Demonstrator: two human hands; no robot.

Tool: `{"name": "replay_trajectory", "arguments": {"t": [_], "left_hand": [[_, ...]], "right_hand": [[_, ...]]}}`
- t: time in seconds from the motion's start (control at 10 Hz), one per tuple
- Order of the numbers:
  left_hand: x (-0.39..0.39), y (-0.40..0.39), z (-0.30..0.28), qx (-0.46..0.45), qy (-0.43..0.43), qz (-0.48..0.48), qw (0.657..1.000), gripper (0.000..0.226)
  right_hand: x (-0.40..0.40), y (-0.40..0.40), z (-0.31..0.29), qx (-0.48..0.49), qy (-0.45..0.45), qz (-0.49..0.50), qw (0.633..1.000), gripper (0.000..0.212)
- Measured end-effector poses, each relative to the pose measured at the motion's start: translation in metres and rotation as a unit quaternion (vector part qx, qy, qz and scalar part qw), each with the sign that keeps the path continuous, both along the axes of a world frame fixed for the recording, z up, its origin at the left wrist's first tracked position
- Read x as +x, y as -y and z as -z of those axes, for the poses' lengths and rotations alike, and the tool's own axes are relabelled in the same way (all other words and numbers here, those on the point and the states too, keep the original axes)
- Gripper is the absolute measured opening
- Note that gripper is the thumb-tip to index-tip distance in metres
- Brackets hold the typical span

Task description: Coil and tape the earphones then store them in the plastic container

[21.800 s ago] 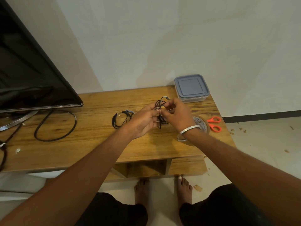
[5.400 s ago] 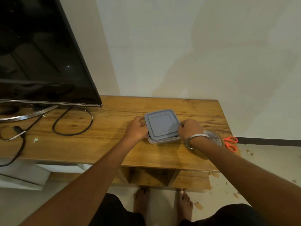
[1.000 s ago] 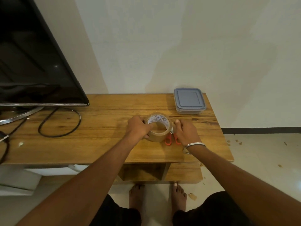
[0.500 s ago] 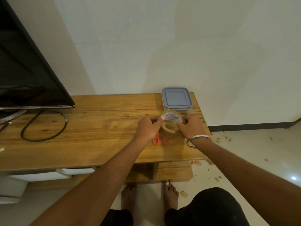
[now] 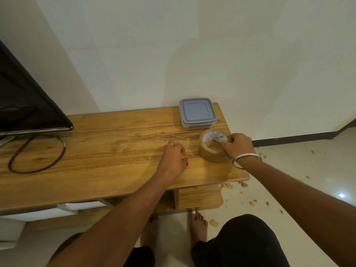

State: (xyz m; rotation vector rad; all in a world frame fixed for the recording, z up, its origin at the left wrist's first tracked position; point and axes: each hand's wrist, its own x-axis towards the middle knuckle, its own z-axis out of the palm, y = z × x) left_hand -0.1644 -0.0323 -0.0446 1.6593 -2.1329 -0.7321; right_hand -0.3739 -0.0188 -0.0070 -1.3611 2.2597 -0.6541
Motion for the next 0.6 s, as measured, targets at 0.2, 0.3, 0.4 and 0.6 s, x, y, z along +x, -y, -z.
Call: {"name": "replay_trajectory", "arguments": {"t": [0.2,0.3,0.4,0.6], "left_hand": [[-0.002,0.000,0.002,0.001,-0.019,-0.014,1.000,0.029],[-0.002,-0.001,0.002,0.000,-0.042,-0.019,0.999,0.024],[0.000,-0.001,0.000,-0.014,-0.071,-0.027,0.997,0.017],[0.008,0.000,-0.005,-0.040,-0.090,-0.026,0.995,0.018]], "right_hand": [[0.001,-0.001,0.004,0.018,0.009,0.005,1.000,0.031],[0.002,-0.001,0.004,0.031,-0.015,-0.002,0.999,0.037],[0.005,-0.003,0.005,0.031,-0.049,-0.018,0.998,0.045],[0.022,-0.009,-0.002,-0.047,-0.197,-0.068,0.977,0.044]]}}
